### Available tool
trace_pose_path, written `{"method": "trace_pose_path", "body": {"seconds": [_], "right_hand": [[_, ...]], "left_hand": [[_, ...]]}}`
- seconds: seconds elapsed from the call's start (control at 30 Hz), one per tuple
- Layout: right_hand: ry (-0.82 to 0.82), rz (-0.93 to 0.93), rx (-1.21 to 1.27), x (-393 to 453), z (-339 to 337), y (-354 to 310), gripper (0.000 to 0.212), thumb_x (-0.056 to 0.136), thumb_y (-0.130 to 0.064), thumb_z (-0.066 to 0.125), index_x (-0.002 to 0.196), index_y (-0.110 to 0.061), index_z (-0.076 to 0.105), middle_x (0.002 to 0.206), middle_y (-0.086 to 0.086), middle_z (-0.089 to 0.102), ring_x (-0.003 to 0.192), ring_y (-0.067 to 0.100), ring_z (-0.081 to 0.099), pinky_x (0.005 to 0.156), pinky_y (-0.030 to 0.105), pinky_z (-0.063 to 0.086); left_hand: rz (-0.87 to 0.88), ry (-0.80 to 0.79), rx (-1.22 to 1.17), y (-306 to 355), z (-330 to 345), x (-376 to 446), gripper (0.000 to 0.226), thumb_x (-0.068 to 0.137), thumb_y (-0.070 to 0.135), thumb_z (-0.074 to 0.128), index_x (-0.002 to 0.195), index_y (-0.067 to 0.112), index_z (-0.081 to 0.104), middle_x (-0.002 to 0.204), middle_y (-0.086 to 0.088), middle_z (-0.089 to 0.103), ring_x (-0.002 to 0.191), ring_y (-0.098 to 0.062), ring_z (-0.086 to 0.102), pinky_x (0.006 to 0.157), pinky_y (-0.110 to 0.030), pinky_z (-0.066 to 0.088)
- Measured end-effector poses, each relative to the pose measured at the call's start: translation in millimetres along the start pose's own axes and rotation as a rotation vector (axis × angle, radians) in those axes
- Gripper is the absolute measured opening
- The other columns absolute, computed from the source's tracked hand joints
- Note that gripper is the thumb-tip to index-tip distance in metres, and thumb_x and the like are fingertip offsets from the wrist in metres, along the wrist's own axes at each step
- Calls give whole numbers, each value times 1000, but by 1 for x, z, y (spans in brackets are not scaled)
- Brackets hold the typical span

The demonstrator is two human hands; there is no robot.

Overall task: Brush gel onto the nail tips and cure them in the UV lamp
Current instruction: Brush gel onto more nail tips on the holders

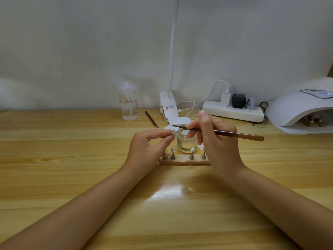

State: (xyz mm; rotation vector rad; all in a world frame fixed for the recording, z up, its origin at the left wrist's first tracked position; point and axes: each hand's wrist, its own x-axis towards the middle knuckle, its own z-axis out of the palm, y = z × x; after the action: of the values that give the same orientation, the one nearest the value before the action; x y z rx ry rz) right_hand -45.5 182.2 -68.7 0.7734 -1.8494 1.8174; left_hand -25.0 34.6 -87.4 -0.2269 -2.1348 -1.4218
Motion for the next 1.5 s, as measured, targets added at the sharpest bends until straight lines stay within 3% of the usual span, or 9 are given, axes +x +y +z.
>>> {"method": "trace_pose_path", "body": {"seconds": [0.23,0.37,0.5,0.77,1.0,1.17,1.3,1.4,1.5], "right_hand": [[-25,3,-6,-1,1,0,36,95,-13,44,67,-16,66,55,-3,61,48,-2,55,56,8,40],[-17,6,31,-3,0,0,38,95,-9,44,64,-9,66,51,5,60,42,2,52,53,8,38],[5,13,53,-3,-1,1,42,95,-8,43,60,-10,65,45,-6,57,39,2,50,49,8,37],[5,27,5,-2,1,0,35,96,-13,42,70,-13,66,59,0,63,48,-3,55,52,7,39],[0,54,37,-3,0,0,38,95,-13,44,65,-7,67,49,5,58,40,2,50,48,8,36],[72,93,125,-2,0,-6,47,85,-45,38,64,-13,65,44,4,59,36,12,49,40,12,36],[85,103,94,2,-5,-4,54,84,-54,28,71,-17,66,42,4,57,32,10,48,38,10,36],[68,62,14,2,-7,1,49,86,-49,32,63,-17,62,39,0,52,34,5,47,51,5,38],[-56,-73,-159,1,-11,5,25,90,-33,49,72,-20,61,59,-2,62,51,4,57,54,14,45]], "left_hand": [[42,20,4,-3,1,1,25,76,4,69,99,15,67,84,16,66,84,12,60,77,-4,42],[29,43,0,-5,2,1,26,75,5,70,94,21,67,81,20,64,82,13,60,75,-3,42],[17,48,-27,-4,1,1,25,74,6,71,86,27,68,78,24,63,81,14,60,73,-2,42],[13,30,-37,-4,0,0,23,74,6,71,85,27,69,77,26,64,81,14,61,71,-1,42],[-38,29,-55,-3,0,1,20,75,11,71,78,31,69,78,23,64,81,12,61,72,-1,42],[-15,39,-73,0,-1,-1,19,74,11,71,78,29,69,75,26,64,81,13,61,72,-1,41],[65,1,-64,3,-2,-3,20,75,10,70,82,29,69,80,21,67,84,8,62,76,-4,42],[135,-53,-47,3,-1,-4,20,74,10,70,85,27,69,83,12,68,83,3,62,77,-8,44],[163,-71,-49,4,0,-5,17,72,17,68,86,26,69,81,11,68,80,2,62,76,-8,43]]}}
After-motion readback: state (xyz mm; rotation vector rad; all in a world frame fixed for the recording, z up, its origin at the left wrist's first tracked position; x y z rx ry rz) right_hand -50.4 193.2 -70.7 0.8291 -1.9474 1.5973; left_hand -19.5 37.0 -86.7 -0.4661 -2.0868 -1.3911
